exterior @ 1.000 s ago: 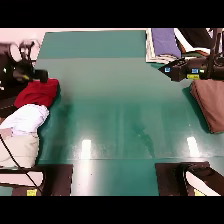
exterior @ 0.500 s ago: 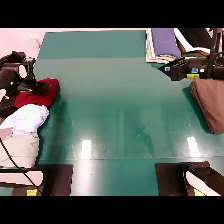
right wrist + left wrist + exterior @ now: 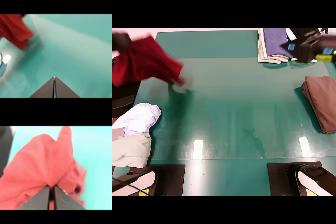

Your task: Fold the shirts.

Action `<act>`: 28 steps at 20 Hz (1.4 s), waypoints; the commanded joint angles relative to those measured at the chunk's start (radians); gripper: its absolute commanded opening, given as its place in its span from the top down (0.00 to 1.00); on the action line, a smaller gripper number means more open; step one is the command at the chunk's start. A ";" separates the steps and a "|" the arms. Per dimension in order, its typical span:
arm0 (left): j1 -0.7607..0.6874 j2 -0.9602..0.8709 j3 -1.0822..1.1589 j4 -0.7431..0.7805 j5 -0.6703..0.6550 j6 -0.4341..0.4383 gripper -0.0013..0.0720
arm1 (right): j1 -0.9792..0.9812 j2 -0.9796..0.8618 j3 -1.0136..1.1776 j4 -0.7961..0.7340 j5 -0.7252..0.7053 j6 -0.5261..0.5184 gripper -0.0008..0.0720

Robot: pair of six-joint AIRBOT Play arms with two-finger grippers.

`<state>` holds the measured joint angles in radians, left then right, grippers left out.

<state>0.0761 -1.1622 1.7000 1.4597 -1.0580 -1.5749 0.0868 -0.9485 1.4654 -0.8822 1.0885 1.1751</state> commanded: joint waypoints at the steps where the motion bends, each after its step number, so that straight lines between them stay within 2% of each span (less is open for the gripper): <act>1: -0.092 0.118 0.139 -0.210 -0.063 0.135 0.95 | 0.000 -0.001 0.123 -0.005 -0.034 0.006 0.96; 5: -0.394 0.078 0.154 -0.203 -0.080 0.146 0.95 | 0.000 -0.001 0.197 -0.010 -0.045 0.006 0.96; 10: -0.739 -0.148 0.154 -0.206 -0.138 0.227 0.94 | 0.000 0.000 0.236 -0.010 -0.038 0.007 0.96; 11: -0.790 -0.201 0.154 -0.211 -0.127 0.249 0.80 | 0.000 0.000 0.236 -0.010 -0.038 0.006 0.96; 12: -0.820 -0.242 0.154 -0.211 -0.107 0.248 0.34 | 0.000 0.000 0.235 -0.010 -0.037 0.006 0.96; 13: -0.828 -0.272 0.154 -0.211 -0.097 0.247 0.11 | 0.000 0.000 0.235 -0.010 -0.037 0.007 0.96; 15: -0.789 -0.290 0.154 -0.140 -0.095 0.201 0.11 | 0.000 0.000 0.235 -0.010 -0.029 0.006 0.96; 17: -0.688 -0.289 0.154 -0.068 -0.114 0.135 0.11 | 0.000 -0.001 0.235 -0.010 -0.015 0.006 0.96; 20: -0.489 -0.290 0.087 -0.100 -0.130 0.044 0.11 | 0.000 -0.002 0.235 -0.010 -0.008 0.006 0.96; 24: -0.332 -0.311 -0.187 -0.276 -0.047 0.036 0.11 | 0.000 -0.005 0.211 -0.009 -0.009 0.007 0.96; 26: -0.324 -0.344 -0.312 -0.332 -0.026 0.045 0.11 | 0.000 -0.005 0.184 -0.009 -0.009 0.007 0.96; 28: -0.332 -0.375 -0.401 -0.387 -0.016 0.098 0.11 | 0.000 -0.005 0.159 -0.009 -0.015 0.011 0.96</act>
<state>-0.2810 -1.5021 1.4380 1.1732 -1.1034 -1.5162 0.0868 -0.9531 1.6539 -0.8921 1.0782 1.1816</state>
